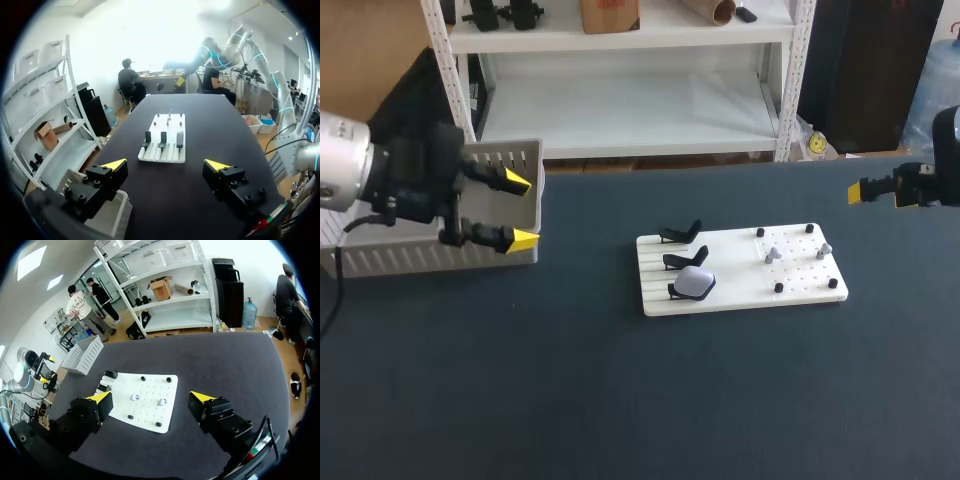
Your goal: Pick up each earbud case from the left stands, insert the matching earbuds, close the lid, and place the case in the box.
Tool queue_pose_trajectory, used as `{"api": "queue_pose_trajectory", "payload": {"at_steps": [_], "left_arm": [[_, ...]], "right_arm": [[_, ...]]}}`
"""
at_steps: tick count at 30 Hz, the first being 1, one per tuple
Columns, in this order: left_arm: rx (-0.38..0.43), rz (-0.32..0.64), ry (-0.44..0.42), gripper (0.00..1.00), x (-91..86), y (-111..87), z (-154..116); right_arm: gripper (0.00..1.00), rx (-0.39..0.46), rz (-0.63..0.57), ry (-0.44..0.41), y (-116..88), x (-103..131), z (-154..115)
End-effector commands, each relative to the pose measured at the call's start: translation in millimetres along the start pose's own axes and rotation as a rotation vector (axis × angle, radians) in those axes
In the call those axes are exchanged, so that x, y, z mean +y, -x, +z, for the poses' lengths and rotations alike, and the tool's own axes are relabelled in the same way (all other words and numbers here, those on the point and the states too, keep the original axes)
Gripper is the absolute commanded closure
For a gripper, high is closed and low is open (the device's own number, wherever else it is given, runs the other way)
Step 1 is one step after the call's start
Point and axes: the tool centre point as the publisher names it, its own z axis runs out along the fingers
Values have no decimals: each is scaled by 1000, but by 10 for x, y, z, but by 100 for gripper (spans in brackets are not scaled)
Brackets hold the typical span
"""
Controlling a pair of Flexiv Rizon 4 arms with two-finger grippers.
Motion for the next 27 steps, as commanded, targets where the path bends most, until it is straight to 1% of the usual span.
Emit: {"api": "queue_pose_trajectory", "payload": {"at_steps": [1, 4, 5, 6, 7, 8, 11, 13, 14, 15, 18, 21, 24, 27], "left_arm": [[-36, 0, 12, 0, -49, 2, 207], [-62, -19, 28, 0, -111, 56, 401], [-33, -39, 17, 0, -134, 75, 498], [-28, -30, 26, 0, -169, 107, 586], [-34, -31, 18, 0, -197, 134, 666], [-23, -37, -12, 0, -225, 159, 762], [-21, -40, -16, 0, -273, 194, 993], [-42, -44, -35, 0, -320, 233, 1150], [-43, -41, -47, 0, -323, 226, 1231], [-27, -40, -53, 0, -333, 223, 1303], [-45, -52, -78, 0, -394, 220, 1516], [-24, -52, -100, 0, -468, 184, 1707], [-13, -57, -110, 0, -519, 131, 1840], [-12, -64, -108, 0, -580, 100, 1910]], "right_arm": [[0, 1, 0, -1, 3, 1, 1], [0, 1, 0, -1, 3, 1, 1], [0, 1, 0, -1, 3, 1, 1], [0, 1, 0, -1, 3, 1, 1], [0, 1, 0, -1, 3, 1, 1], [0, 1, 0, -1, 3, 1, 1], [0, 1, 0, -1, 3, 1, 1], [0, 1, 0, -1, 3, 1, 1], [0, 1, 0, -1, 3, 1, 1], [0, 1, 0, -1, 3, 1, 1], [0, 1, 0, -1, 3, 1, 1], [0, 1, 0, -1, 3, 1, 1], [0, 1, 0, -1, 3, 1, 1], [0, 1, 0, -1, 3, 1, 1]]}}
